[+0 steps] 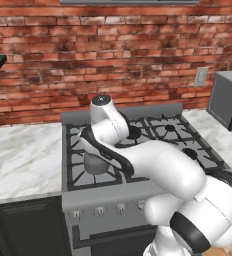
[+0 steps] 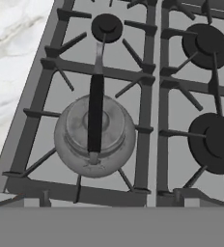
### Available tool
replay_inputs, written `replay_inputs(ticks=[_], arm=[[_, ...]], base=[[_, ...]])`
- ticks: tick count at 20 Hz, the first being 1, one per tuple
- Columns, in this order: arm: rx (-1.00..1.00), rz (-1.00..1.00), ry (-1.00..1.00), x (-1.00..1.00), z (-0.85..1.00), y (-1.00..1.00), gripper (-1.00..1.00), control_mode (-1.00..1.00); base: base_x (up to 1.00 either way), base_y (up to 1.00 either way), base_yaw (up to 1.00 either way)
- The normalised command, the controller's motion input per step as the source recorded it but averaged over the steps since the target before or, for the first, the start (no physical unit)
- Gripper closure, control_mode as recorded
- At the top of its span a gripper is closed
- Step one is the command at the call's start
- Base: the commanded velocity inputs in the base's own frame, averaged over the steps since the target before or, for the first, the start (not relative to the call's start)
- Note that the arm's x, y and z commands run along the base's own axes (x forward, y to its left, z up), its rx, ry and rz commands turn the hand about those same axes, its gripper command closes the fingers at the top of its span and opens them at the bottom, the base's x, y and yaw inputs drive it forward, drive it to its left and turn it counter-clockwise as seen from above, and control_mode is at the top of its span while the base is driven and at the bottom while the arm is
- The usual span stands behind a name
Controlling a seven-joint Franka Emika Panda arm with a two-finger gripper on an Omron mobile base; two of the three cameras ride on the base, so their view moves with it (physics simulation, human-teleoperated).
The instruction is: The kettle is done boiling. Turn off the stove, then wait for 300 timesteps before moving the kettle to the dining table.
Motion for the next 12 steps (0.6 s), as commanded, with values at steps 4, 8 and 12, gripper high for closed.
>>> replay_inputs(ticks=[4, 8, 12], arm=[[0.01, 0.00, 0.01, 0.29, -0.18, 0.15, -1.00, -1.00], [0.01, 0.00, 0.02, 0.28, -0.18, 0.17, -1.00, -1.00], [0.02, 0.00, 0.00, 0.24, -0.17, 0.11, -1.00, -1.00]], base=[[0.00, 0.00, 0.00], [0.00, 0.00, 0.00], [0.00, 0.00, 0.00]])
